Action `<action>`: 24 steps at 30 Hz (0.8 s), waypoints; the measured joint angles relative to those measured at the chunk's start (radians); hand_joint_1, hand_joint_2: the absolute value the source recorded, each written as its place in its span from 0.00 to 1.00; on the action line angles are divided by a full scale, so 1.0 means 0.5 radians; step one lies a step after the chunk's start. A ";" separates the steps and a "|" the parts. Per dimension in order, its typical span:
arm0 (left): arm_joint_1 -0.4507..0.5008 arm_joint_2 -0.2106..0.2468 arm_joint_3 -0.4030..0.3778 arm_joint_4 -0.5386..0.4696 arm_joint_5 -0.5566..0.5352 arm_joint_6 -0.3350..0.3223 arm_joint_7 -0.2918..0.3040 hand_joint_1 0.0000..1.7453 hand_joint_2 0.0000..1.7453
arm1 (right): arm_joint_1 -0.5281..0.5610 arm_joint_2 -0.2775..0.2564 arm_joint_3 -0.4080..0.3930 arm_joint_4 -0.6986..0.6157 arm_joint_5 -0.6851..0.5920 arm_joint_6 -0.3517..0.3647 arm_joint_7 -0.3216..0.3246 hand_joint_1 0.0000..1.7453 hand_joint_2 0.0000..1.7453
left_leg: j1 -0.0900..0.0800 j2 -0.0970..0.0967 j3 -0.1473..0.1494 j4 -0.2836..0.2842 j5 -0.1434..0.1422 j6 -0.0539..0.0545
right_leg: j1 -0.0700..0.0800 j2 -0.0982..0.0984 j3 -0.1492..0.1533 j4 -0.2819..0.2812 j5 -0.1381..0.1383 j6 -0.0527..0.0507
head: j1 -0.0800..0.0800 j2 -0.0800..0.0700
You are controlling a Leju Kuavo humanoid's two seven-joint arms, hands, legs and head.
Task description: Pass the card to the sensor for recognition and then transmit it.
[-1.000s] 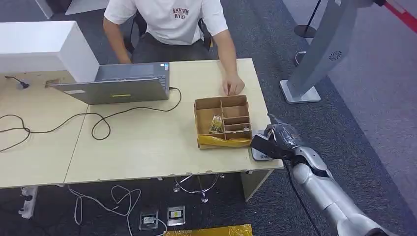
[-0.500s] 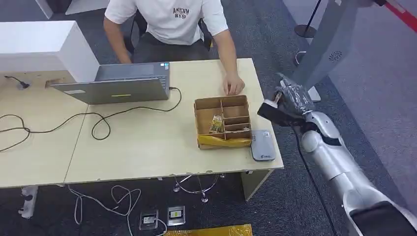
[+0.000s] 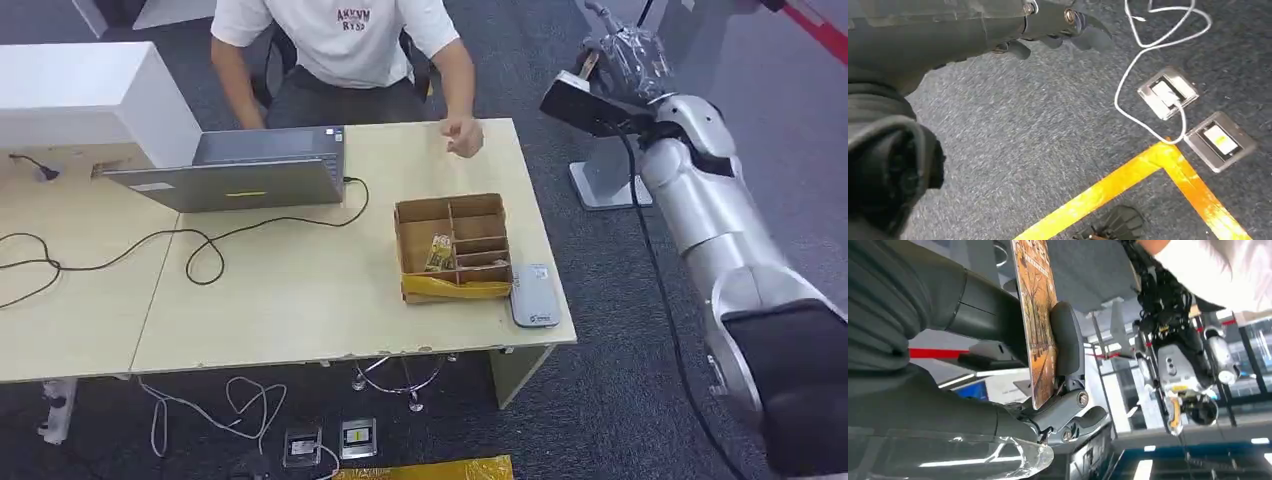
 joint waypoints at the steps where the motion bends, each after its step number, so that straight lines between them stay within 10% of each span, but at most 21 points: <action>1: -0.009 0.000 -0.001 0.000 -0.002 -0.005 0.000 0.00 0.00 | -0.033 0.038 0.008 0.052 0.014 0.019 0.005 1.00 1.00 | 0.000 0.000 0.000 0.000 0.000 0.000 | 0.000 0.000 0.000 0.000 0.000 0.000 | 0.002 0.000; 18: -0.014 -0.004 -0.005 0.001 0.001 0.010 0.000 0.00 0.00 | -0.226 0.502 0.200 0.500 0.177 0.143 0.125 1.00 1.00 | 0.001 -0.001 0.000 0.000 0.001 -0.001 | 0.001 -0.001 0.000 0.000 0.000 0.000 | 0.002 0.000; 20: -0.011 -0.004 -0.005 0.001 0.002 0.011 0.000 0.00 0.00 | -0.227 0.527 0.205 0.520 0.180 0.146 0.126 0.64 1.00 | 0.001 -0.001 -0.001 0.000 0.001 -0.001 | 0.001 -0.001 0.000 0.000 0.000 0.000 | 0.002 0.000; 21: -0.008 -0.004 -0.005 0.001 0.002 0.013 0.000 0.00 0.00 | -0.227 0.537 0.206 0.527 0.181 0.146 0.125 0.05 1.00 | 0.001 -0.001 0.000 0.000 0.001 -0.001 | 0.001 -0.001 0.000 0.000 0.000 0.000 | 0.002 0.000; 24: 0.000 -0.005 -0.005 0.001 0.011 0.030 0.000 0.00 0.00 | -0.228 0.558 0.216 0.546 0.178 0.134 0.113 0.00 1.00 | 0.001 -0.001 0.000 0.000 0.001 -0.001 | 0.001 -0.001 0.000 0.000 0.000 0.000 | 0.002 0.000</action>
